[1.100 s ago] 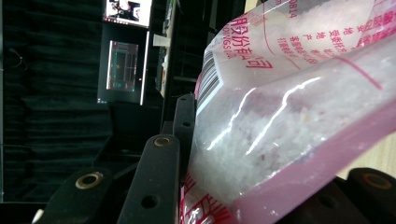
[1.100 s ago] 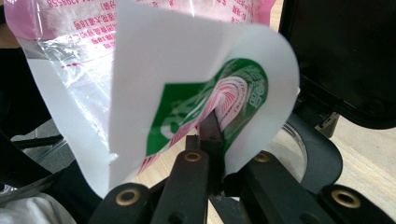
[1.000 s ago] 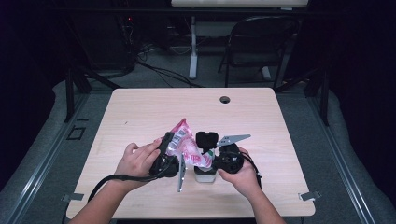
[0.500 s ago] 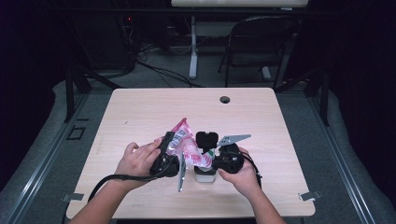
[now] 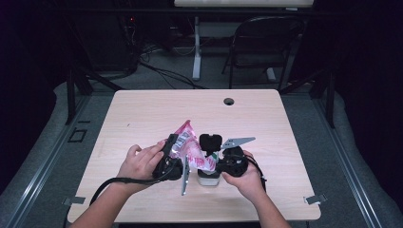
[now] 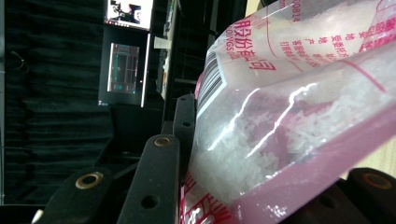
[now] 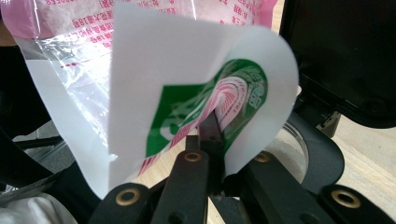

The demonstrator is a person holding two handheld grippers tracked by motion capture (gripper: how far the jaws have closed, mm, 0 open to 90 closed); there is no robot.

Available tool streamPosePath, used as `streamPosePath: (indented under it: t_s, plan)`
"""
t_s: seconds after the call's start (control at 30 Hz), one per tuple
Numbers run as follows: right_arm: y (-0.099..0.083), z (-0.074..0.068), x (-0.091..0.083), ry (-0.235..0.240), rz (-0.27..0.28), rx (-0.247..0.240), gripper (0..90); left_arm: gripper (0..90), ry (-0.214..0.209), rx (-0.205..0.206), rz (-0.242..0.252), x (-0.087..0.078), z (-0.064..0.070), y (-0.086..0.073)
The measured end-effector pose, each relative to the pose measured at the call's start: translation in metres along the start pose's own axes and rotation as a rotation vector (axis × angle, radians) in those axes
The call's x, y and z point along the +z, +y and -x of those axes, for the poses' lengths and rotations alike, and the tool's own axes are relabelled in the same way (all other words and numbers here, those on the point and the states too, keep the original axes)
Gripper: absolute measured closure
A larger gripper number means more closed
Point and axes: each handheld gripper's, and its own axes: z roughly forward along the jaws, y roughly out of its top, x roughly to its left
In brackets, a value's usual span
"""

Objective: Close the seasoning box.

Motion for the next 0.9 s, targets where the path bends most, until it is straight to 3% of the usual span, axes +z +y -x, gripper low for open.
streamPosePath:
  t_s: [0.9]
  plan:
    - [-0.0011,-0.0010,0.0014,0.018,-0.009,0.004,89.8,74.2,-0.005,0.026,0.005,-0.0018,-0.0029,0.0035]
